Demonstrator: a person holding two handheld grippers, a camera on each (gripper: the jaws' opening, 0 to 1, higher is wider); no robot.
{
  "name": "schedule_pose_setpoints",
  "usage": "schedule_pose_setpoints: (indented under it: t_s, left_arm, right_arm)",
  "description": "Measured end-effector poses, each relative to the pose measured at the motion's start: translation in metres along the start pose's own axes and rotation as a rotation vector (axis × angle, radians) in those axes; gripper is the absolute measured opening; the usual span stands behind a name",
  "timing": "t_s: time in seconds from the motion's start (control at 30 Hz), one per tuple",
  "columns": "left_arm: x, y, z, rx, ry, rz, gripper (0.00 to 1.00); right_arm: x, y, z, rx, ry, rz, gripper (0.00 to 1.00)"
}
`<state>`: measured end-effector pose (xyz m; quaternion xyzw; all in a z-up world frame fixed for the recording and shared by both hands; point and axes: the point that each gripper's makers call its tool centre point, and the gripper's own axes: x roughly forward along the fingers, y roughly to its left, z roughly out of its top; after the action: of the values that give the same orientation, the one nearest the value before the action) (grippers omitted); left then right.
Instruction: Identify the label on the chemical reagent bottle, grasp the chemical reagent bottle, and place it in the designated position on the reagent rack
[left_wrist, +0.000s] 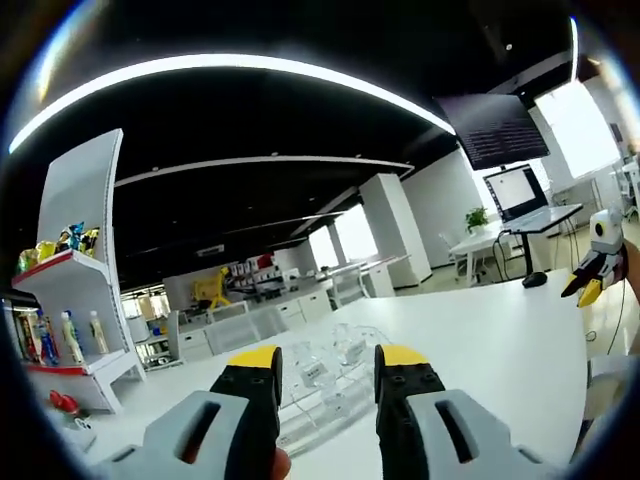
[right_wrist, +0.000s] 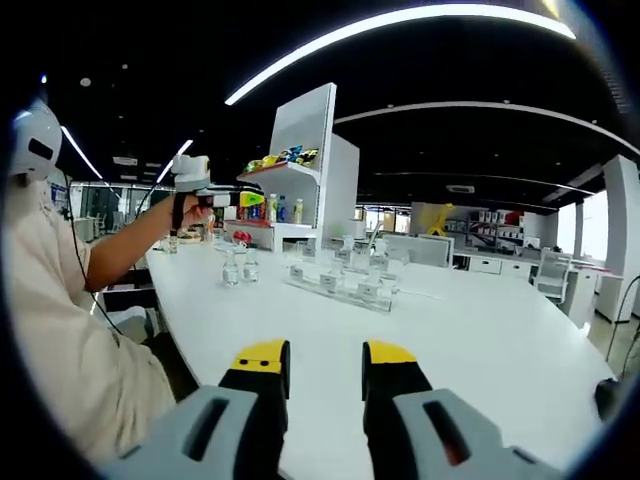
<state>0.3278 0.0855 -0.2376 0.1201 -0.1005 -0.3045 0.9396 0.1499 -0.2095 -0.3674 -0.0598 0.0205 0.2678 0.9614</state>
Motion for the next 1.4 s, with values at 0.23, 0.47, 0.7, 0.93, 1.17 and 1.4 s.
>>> schedule_pose_setpoints:
  t_s: [0.23, 0.47, 0.7, 0.93, 1.17, 1.4]
  left_arm:
    - [-0.028, 0.004, -0.003, -0.006, -0.006, 0.027, 0.38]
    - [-0.055, 0.005, -0.010, -0.025, -0.010, 0.049, 0.38]
    - [-0.087, 0.011, -0.013, -0.025, -0.022, 0.095, 0.38]
    - [-0.112, 0.020, -0.010, -0.025, -0.036, 0.140, 0.38]
    - [-0.140, 0.020, -0.020, -0.043, -0.027, 0.203, 0.38]
    - [-0.168, 0.015, -0.039, -0.049, 0.007, 0.242, 0.38]
  right_arm:
    - [-0.004, 0.008, 0.004, -0.007, -0.015, 0.008, 0.29]
    - [-0.003, 0.016, 0.005, -0.014, -0.016, 0.020, 0.29]
    - [0.003, 0.022, 0.007, -0.023, -0.011, 0.032, 0.29]
    - [0.007, 0.026, 0.004, -0.031, 0.000, 0.042, 0.29]
    - [0.007, 0.024, 0.005, -0.034, -0.002, 0.047, 0.29]
    - [0.000, 0.023, 0.004, -0.040, -0.004, 0.039, 0.29]
